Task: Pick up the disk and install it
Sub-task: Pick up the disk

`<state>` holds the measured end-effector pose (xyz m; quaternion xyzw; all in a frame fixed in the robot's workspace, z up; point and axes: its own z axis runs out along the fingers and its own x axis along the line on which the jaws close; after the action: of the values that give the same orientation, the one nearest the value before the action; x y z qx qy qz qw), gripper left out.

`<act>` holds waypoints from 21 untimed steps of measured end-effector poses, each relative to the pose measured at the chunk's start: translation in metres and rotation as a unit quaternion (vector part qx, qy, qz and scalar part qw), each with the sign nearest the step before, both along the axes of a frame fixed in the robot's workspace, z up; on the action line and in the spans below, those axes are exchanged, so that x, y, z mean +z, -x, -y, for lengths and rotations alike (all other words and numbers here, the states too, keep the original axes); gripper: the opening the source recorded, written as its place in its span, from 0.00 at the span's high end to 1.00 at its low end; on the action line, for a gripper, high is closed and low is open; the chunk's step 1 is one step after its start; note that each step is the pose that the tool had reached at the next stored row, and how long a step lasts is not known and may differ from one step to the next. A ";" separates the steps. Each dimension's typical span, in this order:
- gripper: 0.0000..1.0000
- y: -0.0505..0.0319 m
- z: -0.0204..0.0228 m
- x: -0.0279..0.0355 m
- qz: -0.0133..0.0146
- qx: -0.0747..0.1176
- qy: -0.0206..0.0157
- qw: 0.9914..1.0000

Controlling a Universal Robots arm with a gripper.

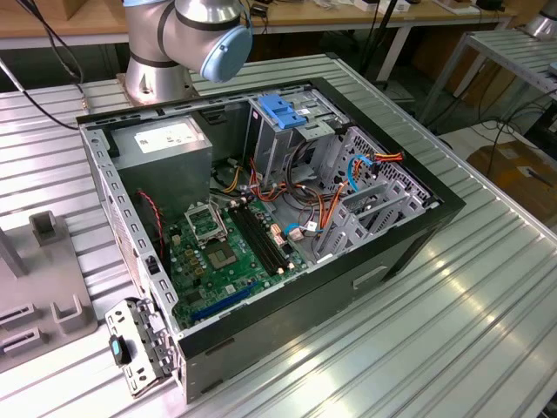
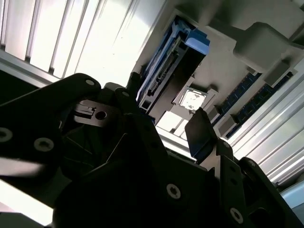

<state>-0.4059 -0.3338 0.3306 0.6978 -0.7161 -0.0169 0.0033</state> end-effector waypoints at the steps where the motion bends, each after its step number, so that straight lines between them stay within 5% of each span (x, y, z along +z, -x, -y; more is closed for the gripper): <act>1: 0.34 0.0000 0.0000 -0.0040 0.000 0.000 0.000 1.000; 4: 0.34 0.0032 0.0000 -0.0120 0.001 0.000 -0.001 1.000; 8: 0.34 0.0062 0.0000 -0.0156 0.005 0.000 -0.002 1.000; 10: 0.34 0.0076 0.0000 -0.0172 0.010 0.000 -0.004 1.000; 14: 0.34 0.0078 0.0000 -0.0183 0.011 0.000 -0.004 1.000; 18: 0.34 0.0091 0.0000 -0.0196 0.028 0.000 -0.007 1.000; 19: 0.34 0.0094 0.0000 -0.0197 0.031 0.000 -0.008 0.999; 21: 0.34 0.0094 0.0000 -0.0220 0.032 0.000 -0.009 0.999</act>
<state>-0.4153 -0.3338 0.3087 0.6981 -0.7156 -0.0006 -0.0258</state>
